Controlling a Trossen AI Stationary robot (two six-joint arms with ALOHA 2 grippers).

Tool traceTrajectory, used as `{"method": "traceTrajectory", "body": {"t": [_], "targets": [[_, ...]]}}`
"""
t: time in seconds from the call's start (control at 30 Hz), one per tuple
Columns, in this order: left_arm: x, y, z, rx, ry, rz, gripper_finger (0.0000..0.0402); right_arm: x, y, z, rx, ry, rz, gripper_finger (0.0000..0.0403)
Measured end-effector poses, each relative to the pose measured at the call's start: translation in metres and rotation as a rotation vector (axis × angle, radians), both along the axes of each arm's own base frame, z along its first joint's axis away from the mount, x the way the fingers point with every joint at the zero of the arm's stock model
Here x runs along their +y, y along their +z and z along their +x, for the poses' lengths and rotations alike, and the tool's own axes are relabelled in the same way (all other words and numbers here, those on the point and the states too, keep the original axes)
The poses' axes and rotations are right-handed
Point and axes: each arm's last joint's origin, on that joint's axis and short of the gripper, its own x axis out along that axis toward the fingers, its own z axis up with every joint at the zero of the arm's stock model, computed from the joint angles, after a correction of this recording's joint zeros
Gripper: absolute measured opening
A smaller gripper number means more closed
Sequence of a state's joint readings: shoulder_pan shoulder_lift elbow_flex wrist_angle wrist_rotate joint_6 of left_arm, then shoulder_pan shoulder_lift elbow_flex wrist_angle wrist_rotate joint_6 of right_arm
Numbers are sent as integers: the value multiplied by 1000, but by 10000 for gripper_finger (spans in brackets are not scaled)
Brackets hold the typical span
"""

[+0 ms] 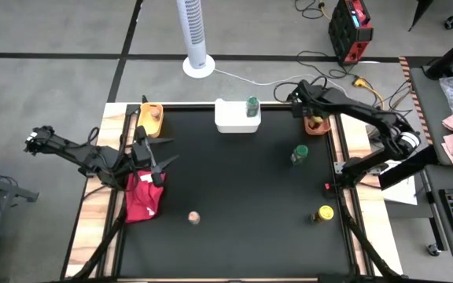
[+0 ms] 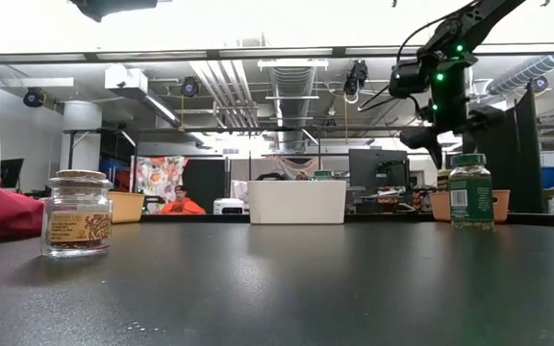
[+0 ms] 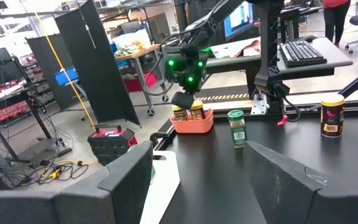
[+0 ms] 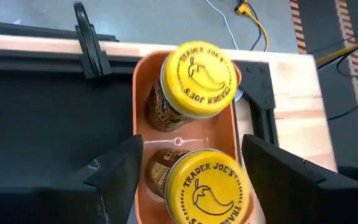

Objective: Sort spices by type
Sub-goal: Put the green spice bottle into the white bin

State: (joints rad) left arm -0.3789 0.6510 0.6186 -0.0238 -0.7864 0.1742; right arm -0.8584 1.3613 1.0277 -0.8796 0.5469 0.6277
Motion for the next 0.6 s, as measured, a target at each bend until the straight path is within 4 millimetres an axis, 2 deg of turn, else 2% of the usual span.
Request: {"method": "traceTrajectory", "body": {"t": [0.2, 0.3, 0.47, 0.6], "targets": [[-1, -2, 2, 17, -3, -1, 236, -2, 28, 7, 24, 72, -35, 268], [-2, -8, 6, 50, -2, -11, 236, 6, 45, 18, 8, 161, -73, 259], [-6, -17, 15, 100, 2, -32, 236, 39, 63, 37, -55, 358, -80, 243], [-9, -22, 22, 122, 7, -45, 236, 71, 67, 45, -197, 458, 39, 238]]}}
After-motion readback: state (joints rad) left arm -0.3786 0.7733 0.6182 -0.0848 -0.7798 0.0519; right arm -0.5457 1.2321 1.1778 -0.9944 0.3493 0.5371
